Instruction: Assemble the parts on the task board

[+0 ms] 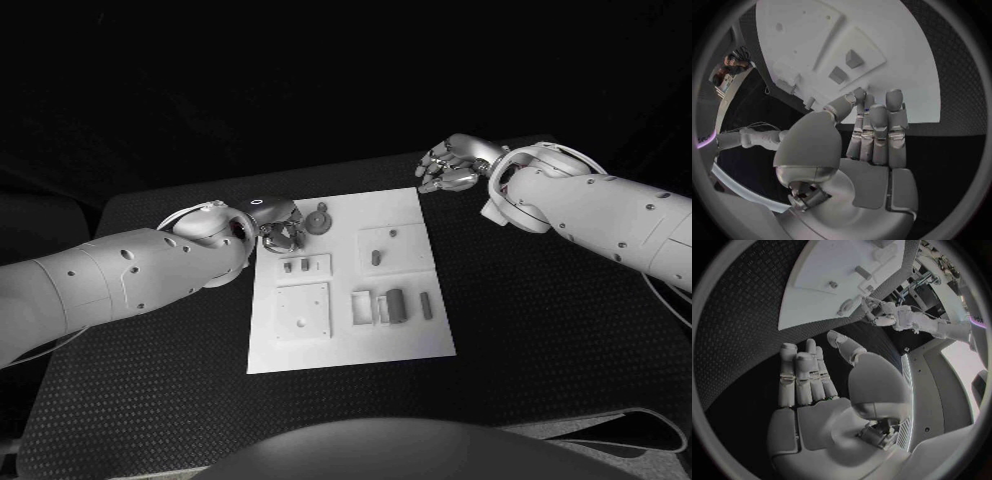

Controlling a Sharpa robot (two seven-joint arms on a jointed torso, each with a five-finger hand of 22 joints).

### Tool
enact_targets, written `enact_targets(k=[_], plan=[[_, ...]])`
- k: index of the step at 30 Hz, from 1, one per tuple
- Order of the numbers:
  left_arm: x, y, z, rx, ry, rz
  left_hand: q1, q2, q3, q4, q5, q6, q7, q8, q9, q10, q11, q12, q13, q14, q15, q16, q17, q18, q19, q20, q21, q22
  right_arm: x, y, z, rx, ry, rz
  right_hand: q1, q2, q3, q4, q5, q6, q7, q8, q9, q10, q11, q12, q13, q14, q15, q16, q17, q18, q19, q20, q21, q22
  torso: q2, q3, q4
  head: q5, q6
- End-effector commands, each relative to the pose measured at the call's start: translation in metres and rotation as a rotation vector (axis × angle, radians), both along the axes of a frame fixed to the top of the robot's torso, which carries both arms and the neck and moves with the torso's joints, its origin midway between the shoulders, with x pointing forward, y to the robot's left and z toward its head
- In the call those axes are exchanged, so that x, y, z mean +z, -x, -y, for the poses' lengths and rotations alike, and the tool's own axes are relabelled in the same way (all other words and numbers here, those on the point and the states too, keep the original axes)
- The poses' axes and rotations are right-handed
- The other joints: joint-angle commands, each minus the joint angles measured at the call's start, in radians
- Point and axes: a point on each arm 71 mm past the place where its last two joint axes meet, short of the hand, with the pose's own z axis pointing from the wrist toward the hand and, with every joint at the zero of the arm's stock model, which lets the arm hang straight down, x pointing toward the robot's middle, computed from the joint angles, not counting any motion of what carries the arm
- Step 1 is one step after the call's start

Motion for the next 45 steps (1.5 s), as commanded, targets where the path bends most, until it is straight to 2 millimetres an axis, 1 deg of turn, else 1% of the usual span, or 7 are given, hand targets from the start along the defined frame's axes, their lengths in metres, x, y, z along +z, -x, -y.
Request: enact_targets(k=[1,21,35,40,45], plan=[[-0.0014,0.0001,0.001,-0.004,-0.01,-0.02,-0.005,0.009,0.005,0.0,-0.002,0.004,0.001,0.003,0.001,0.006,0.003,-0.004,0.001,0.003,0.001,-0.005,0.001,0.06,0.0,-0.008,-0.005,0.015,-0.0004,0.0005,-0.0009,0.012,0.0,-0.006,-0.008,0.002,-0.001,0.005,0.006,-0.007,0.012,0.004,0.002,0.017,0.01,-0.005,0.002,-0.006,-0.001,0.007,-0.002,0.046,0.001,-0.004,-0.002,0.018,0.0,0.0002,0.0002,-0.001,0.0],[-0.002,-0.0003,0.0008,-0.006,-0.016,-0.025,-0.005,0.01,0.006,0.0,-0.002,0.003,0.001,0.003,0.001,0.006,0.004,-0.005,0.002,0.003,0.001,-0.006,0.002,0.06,0.0,-0.008,-0.006,0.015,-0.0005,0.0006,-0.0007,0.013,0.0,-0.006,-0.008,0.002,-0.001,0.005,0.006,-0.007,0.012,0.004,0.002,0.017,0.01,-0.005,0.002,-0.006,-0.001,0.007,-0.002,0.046,0.001,-0.004,-0.002,0.018,0.0,-0.0005,0.0005,-0.002,0.0],[-0.0047,-0.0035,0.0074,-0.013,-0.022,-0.032,-0.005,0.011,0.007,0.0,-0.002,0.002,0.002,0.002,0.001,0.006,0.004,-0.006,0.002,0.003,0.001,-0.006,0.002,0.06,0.0,-0.008,-0.006,0.015,-0.0005,0.0008,-0.0014,0.015,0.0,-0.006,-0.009,0.002,-0.001,0.005,0.006,-0.007,0.012,0.004,0.002,0.017,0.01,-0.005,0.002,-0.006,-0.001,0.007,-0.002,0.046,0.001,-0.004,-0.002,0.018,0.0,0.0012,-0.0007,-0.002,0.0],[-0.007,-0.0037,0.0076,-0.013,-0.038,-0.049,-0.006,0.012,0.007,0.0,-0.002,0.002,0.002,0.002,0.001,0.006,0.004,-0.006,0.002,0.003,0.001,-0.006,0.002,0.06,0.0,-0.008,-0.007,0.015,-0.0007,0.0008,-0.0012,0.015,0.0,-0.006,-0.009,0.003,-0.001,0.005,0.006,-0.007,0.012,0.004,0.002,0.017,0.01,-0.005,0.002,-0.006,-0.001,0.007,-0.002,0.046,0.001,-0.004,-0.002,0.018,0.0,0.0014,-0.0013,-0.002,0.0],[-0.0092,-0.0039,0.0058,-0.008,-0.05,-0.062,-0.007,0.012,0.007,0.0,-0.002,0.002,0.002,0.002,0.001,0.005,0.004,-0.007,0.002,0.002,0.001,-0.006,0.002,0.059,0.0,-0.008,-0.007,0.015,-0.0006,0.0009,-0.0005,0.014,0.0,-0.006,-0.009,0.002,-0.001,0.005,0.006,-0.007,0.012,0.004,0.002,0.017,0.01,-0.005,0.002,-0.006,-0.001,0.007,-0.002,0.046,0.001,-0.004,-0.002,0.018,0.0,0.001,-0.0001,-0.005,0.0]])
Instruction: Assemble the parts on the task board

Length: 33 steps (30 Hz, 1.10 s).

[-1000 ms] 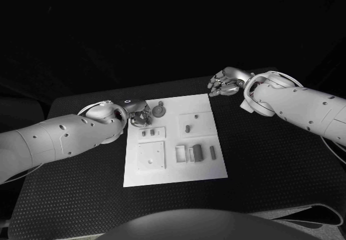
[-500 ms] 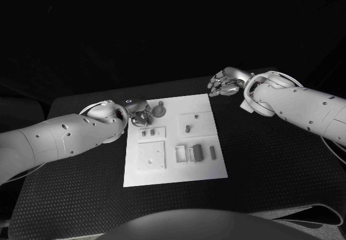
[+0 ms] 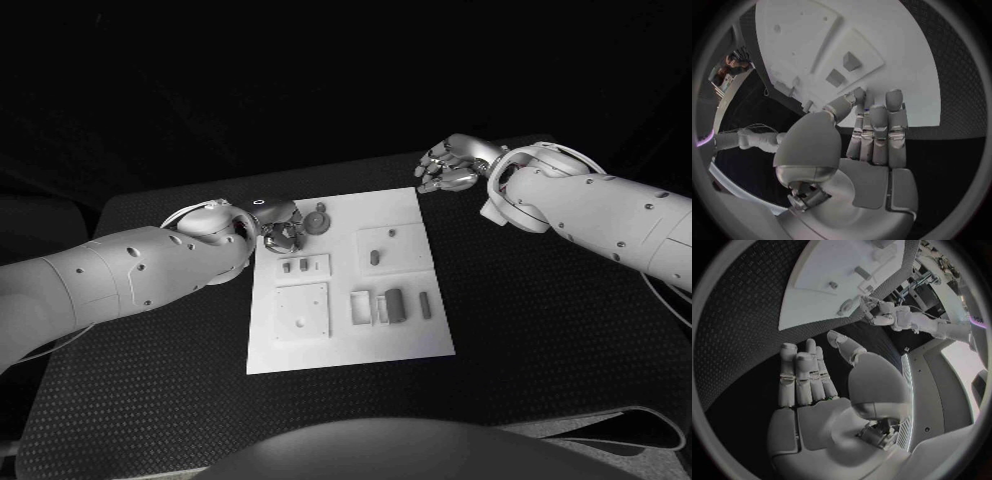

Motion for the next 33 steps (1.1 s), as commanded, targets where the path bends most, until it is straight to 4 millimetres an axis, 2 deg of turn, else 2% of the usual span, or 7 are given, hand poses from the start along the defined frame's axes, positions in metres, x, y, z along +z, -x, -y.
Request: enact_targets(k=[1,12,27,33], plan=[[-0.0057,0.0017,0.0019,-0.008,-0.028,-0.035,0.0,0.012,0.006,0.002,-0.002,0.002,0.003,0.001,-0.001,0.003,0.002,-0.007,0.0,0.002,0.001,-0.006,0.001,0.059,0.003,-0.006,-0.006,0.016,-0.0004,0.0008,-0.0014,0.014,0.0,-0.005,-0.009,0.002,-0.001,0.005,0.006,-0.006,0.013,0.004,0.001,0.016,0.011,-0.005,0.001,-0.008,0.001,0.007,-0.001,0.046,-0.001,-0.01,-0.002,0.018,0.0,0.0,0.001,-0.001,0.0],[-0.0103,0.0041,0.0046,-0.022,-0.026,-0.035,-0.002,0.014,0.002,0.001,-0.003,0.017,-0.004,0.012,0.006,0.022,-0.005,0.0,0.008,0.009,-0.006,0.005,0.011,0.059,0.011,-0.01,-0.004,0.018,-0.0005,0.0007,-0.0018,0.015,-0.001,-0.005,-0.009,0.002,-0.001,0.005,0.006,-0.006,0.013,0.004,0.001,0.016,0.011,-0.006,0.001,-0.008,0.001,0.007,-0.001,0.046,-0.001,-0.01,-0.002,0.018,0.0,-0.0017,0.0016,-0.002,0.0],[-0.0101,0.004,0.0035,-0.021,-0.011,-0.009,0.0,0.012,0.001,0.001,-0.002,0.025,-0.009,0.018,0.011,0.035,-0.011,0.003,0.014,0.014,-0.012,0.017,0.022,0.059,0.022,-0.016,0.002,0.021,-0.0005,0.0007,-0.0016,0.014,0.0,-0.005,-0.009,0.002,-0.001,0.005,0.006,-0.006,0.013,0.004,0.001,0.016,0.011,-0.006,0.002,-0.008,0.001,0.007,-0.001,0.046,-0.001,-0.01,-0.002,0.018,0.0,-0.0013,0.0015,0.0,0.0],[-0.0083,0.0032,0.0027,-0.012,0.03,-0.001,-0.023,-0.008,-0.015,0.002,-0.004,-0.002,0.002,0.003,0.006,0.027,-0.007,-0.003,0.016,0.008,-0.007,0.014,0.025,0.055,0.017,-0.014,-0.002,0.02,-0.0005,0.0006,-0.0014,0.014,0.0,-0.005,-0.009,0.002,-0.001,0.005,0.006,-0.006,0.013,0.004,0.001,0.016,0.011,-0.006,0.002,-0.008,0.001,0.007,-0.002,0.046,-0.001,-0.01,-0.002,0.018,0.0,-0.0011,0.0016,0.0,0.0]])
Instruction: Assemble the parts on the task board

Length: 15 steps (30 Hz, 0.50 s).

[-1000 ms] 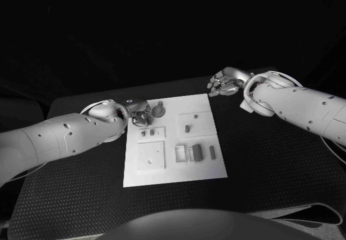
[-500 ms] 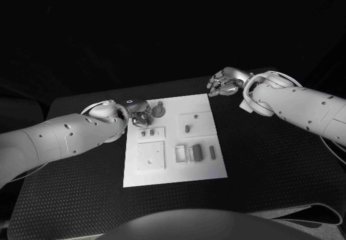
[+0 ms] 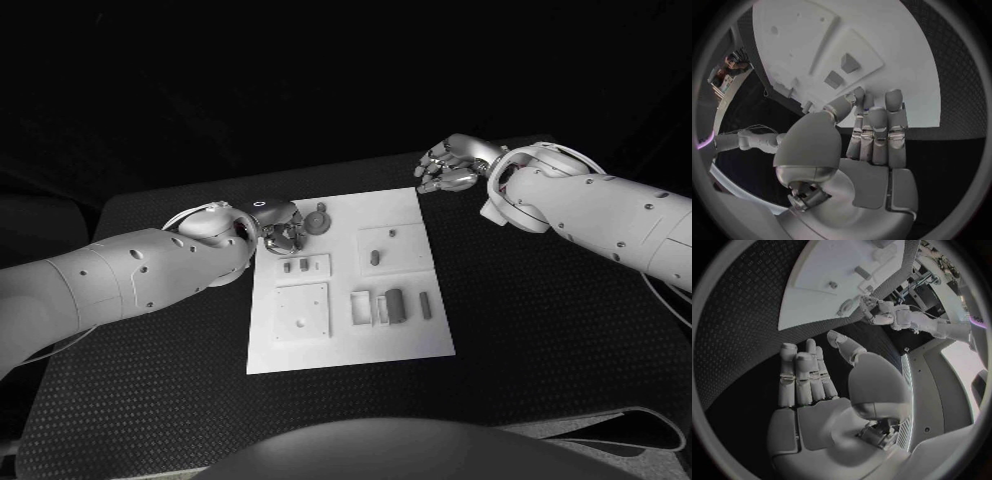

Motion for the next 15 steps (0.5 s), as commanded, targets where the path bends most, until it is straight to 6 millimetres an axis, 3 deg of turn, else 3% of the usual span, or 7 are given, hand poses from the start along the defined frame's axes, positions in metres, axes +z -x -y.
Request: enact_targets(k=[1,15], plan=[[-0.0037,0.0028,0.0027,-0.012,0.031,-0.01,-0.027,-0.018,-0.021,0.005,-0.002,-0.031,0.018,-0.02,-0.007,-0.002,0.003,-0.003,0.001,-0.006,0.002,0.002,0.003,0.062,0.0,0.002,0.001,0.02,-0.0004,0.0005,-0.0011,0.012,0.0,-0.005,-0.009,0.002,-0.001,0.005,0.006,-0.006,0.012,0.004,0.001,0.018,0.01,-0.006,0.002,-0.006,-0.001,0.007,-0.002,0.046,0.001,-0.004,-0.002,0.018,0.0,0.0005,-0.0001,0.0,0.0],[-0.0041,0.0026,0.0008,-0.002,0.029,-0.016,-0.041,-0.051,-0.054,0.004,0.008,-0.077,0.038,-0.044,-0.02,-0.004,0.004,-0.007,0.008,-0.011,0.003,0.0,0.011,0.063,-0.002,0.001,-0.002,0.019,-0.0005,0.0004,-0.0002,0.01,0.001,-0.005,-0.01,0.001,-0.001,0.005,0.006,-0.007,0.012,0.004,0.001,0.017,0.01,-0.006,0.002,-0.006,0.0,0.007,-0.002,0.046,0.0,-0.004,-0.003,0.018,0.0,0.0003,-0.0003,0.001,0.0]])
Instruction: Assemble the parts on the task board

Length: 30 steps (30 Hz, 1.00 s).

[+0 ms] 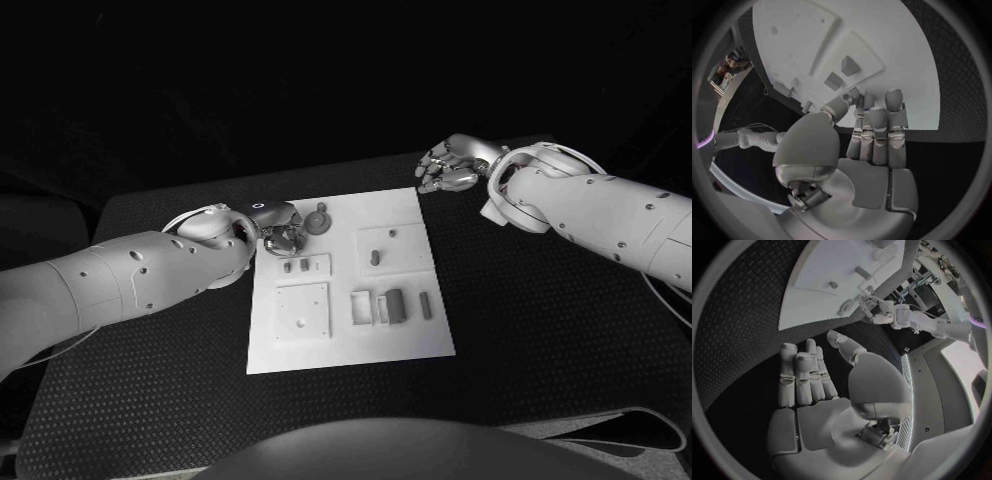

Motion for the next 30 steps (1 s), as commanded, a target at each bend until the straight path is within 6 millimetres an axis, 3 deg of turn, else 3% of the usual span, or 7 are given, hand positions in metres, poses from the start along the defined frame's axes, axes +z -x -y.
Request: enact_targets(k=[1,14,24,30], plan=[[-0.0006,0.0013,0.003,-0.01,0.012,-0.009,-0.004,-0.014,-0.008,0.0,0.004,-0.013,0.004,-0.006,-0.002,-0.004,0.004,-0.007,0.002,-0.006,0.001,0.0,0.002,0.064,-0.004,-0.001,-0.002,0.019,-0.0004,0.0004,-0.0006,0.011,0.001,-0.005,-0.01,0.001,-0.001,0.005,0.006,-0.007,0.012,0.004,0.001,0.018,0.009,-0.006,0.001,-0.007,0.0,0.007,-0.001,0.047,-0.001,-0.006,-0.003,0.018,0.0,-0.0001,0.0001,0.0,0.0],[0.0007,0.0009,0.0012,-0.001,0.018,0.008,0.001,-0.017,-0.012,0.0,0.006,-0.032,0.011,-0.016,-0.008,-0.003,0.005,-0.008,0.007,-0.006,0.001,0.0,0.005,0.065,-0.003,0.0,-0.003,0.019,-0.0004,0.0004,-0.0005,0.012,0.0,-0.005,-0.01,0.001,-0.001,0.005,0.006,-0.007,0.012,0.004,0.001,0.018,0.009,-0.006,0.001,-0.007,0.0,0.006,-0.001,0.046,-0.001,-0.006,-0.003,0.018,0.0,-0.0008,0.0001,0.0,0.0],[0.0017,0.0006,-0.0009,0.007,0.022,0.02,0.005,-0.031,-0.023,0.001,0.005,-0.123,0.002,-0.06,-0.032,0.001,0.002,-0.008,0.017,-0.002,-0.001,0.0,0.013,0.065,0.003,-0.001,-0.003,0.019,-0.0006,0.0002,-0.0004,0.011,0.0,-0.004,-0.009,0.001,0.0,0.005,0.006,-0.007,0.012,0.004,0.001,0.018,0.009,-0.006,0.001,-0.007,0.0,0.006,-0.001,0.047,-0.001,-0.006,-0.003,0.018,0.0,-0.0003,0.0,-0.001,0.0],[0.002,0.0007,-0.0034,0.014,0.022,0.024,0.005,-0.036,-0.027,0.001,0.006,-0.138,0.0,-0.065,-0.035,0.004,0.0,-0.007,0.02,0.0,-0.003,0.001,0.016,0.065,0.005,-0.002,-0.003,0.02,-0.0007,0.0003,-0.0003,0.011,0.0,-0.004,-0.009,0.001,0.0,0.005,0.006,-0.007,0.012,0.004,0.001,0.018,0.009,-0.006,0.001,-0.007,0.0,0.006,-0.001,0.046,-0.002,-0.006,-0.003,0.018,0.0,0.0004,-0.0004,-0.001,0.0]])
